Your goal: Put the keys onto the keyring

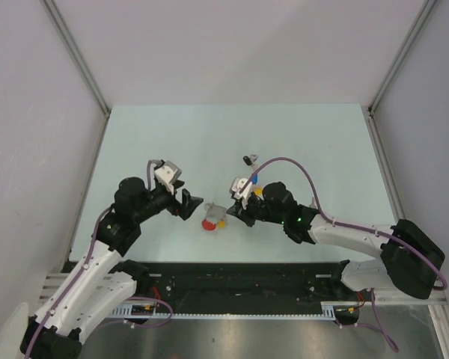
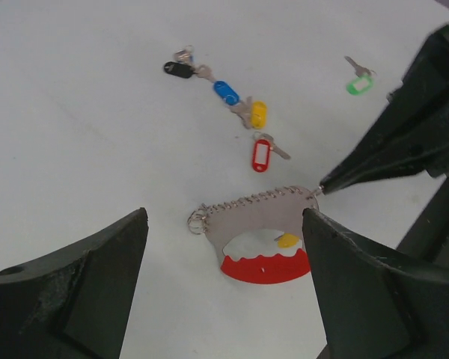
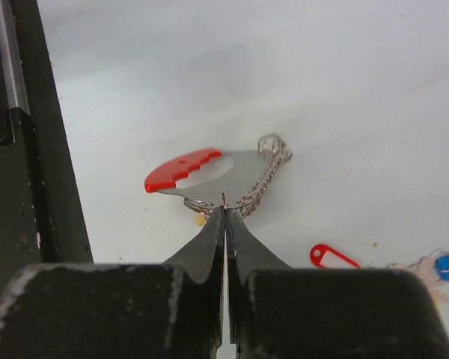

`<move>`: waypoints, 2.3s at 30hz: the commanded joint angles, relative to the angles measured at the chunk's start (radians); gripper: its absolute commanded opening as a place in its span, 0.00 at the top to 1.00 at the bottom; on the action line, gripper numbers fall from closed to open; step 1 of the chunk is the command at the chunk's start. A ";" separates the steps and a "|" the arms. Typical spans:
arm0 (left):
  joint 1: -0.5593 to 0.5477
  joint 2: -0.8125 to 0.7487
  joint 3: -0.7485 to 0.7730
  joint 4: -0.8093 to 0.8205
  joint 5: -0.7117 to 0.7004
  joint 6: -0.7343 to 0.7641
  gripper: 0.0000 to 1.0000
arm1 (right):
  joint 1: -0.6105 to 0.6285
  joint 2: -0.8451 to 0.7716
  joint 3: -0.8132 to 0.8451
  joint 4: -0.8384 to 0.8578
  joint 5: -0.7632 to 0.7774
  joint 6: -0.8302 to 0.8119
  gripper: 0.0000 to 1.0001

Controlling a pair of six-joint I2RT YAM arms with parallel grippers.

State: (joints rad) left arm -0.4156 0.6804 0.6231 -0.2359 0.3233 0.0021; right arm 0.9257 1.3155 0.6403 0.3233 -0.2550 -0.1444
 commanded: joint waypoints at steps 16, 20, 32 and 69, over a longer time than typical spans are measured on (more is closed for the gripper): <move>-0.124 0.153 -0.017 0.154 0.307 0.239 0.40 | -0.071 -0.081 0.114 -0.098 -0.239 -0.193 1.00; -0.175 0.156 -0.052 0.205 0.243 0.213 0.48 | -0.059 -0.075 0.114 -0.078 -0.256 -0.167 1.00; -0.227 0.211 -0.045 0.188 0.276 0.343 0.56 | -0.034 -0.064 0.114 -0.076 -0.280 -0.159 1.00; -0.264 0.206 -0.074 0.230 0.290 0.363 1.00 | -0.016 -0.045 0.110 -0.092 -0.247 -0.110 1.00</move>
State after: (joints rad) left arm -0.6739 0.9173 0.5472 -0.0906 0.5785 0.3328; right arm 0.9016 1.2606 0.7155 0.2142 -0.5030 -0.2867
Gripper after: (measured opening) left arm 0.029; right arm 0.009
